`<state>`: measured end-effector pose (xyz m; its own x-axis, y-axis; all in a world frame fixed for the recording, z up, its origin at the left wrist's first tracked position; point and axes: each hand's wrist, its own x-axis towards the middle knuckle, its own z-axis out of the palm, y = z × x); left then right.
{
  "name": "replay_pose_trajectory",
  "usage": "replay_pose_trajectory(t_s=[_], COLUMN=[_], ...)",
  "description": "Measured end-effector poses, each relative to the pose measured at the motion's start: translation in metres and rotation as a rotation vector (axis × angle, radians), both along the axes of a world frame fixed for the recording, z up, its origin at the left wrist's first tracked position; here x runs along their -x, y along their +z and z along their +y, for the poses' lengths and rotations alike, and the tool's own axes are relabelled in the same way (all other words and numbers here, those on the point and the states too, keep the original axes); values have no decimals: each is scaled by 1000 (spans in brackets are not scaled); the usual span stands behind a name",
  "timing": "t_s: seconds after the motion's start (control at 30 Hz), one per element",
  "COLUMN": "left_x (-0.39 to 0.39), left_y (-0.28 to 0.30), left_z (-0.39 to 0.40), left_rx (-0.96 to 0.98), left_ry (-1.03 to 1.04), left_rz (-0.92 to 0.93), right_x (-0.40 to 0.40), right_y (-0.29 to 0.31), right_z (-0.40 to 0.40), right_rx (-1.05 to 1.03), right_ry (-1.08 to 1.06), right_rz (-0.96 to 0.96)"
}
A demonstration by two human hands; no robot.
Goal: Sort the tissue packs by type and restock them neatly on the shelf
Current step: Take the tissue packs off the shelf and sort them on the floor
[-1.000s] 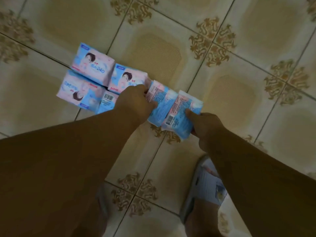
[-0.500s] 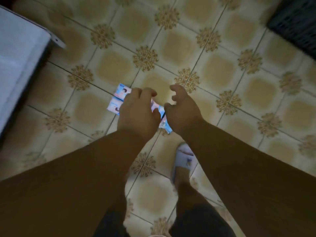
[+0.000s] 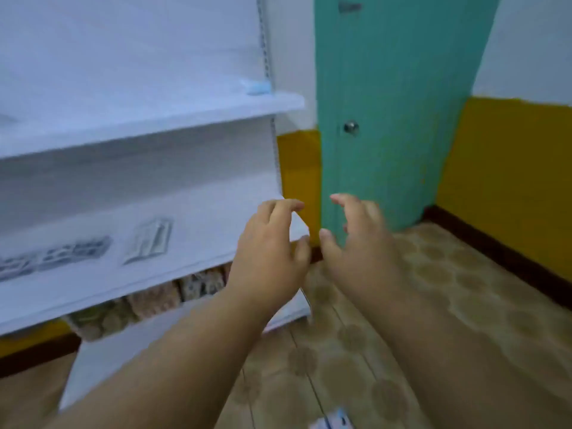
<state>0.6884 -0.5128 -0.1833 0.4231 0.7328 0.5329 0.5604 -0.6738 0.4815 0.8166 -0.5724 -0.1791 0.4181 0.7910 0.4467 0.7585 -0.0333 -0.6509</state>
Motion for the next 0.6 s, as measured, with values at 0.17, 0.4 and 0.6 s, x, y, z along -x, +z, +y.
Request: replay_pose_trajectory(t_s=[0.17,0.4,0.6], left_x=[89,188,243], left_y=[94,156,170], left_z=[38,105,156], left_rx=[-165,-237,-241], left_ry=[185,255,328], left_rz=[-87,-74,-79], right_x=[83,178,237], right_y=[99,149,164], right_z=[63,137,199], right_rx=[-134,-239,-211], right_ry=[196,275,335], right_rz=[-40,-29,-15])
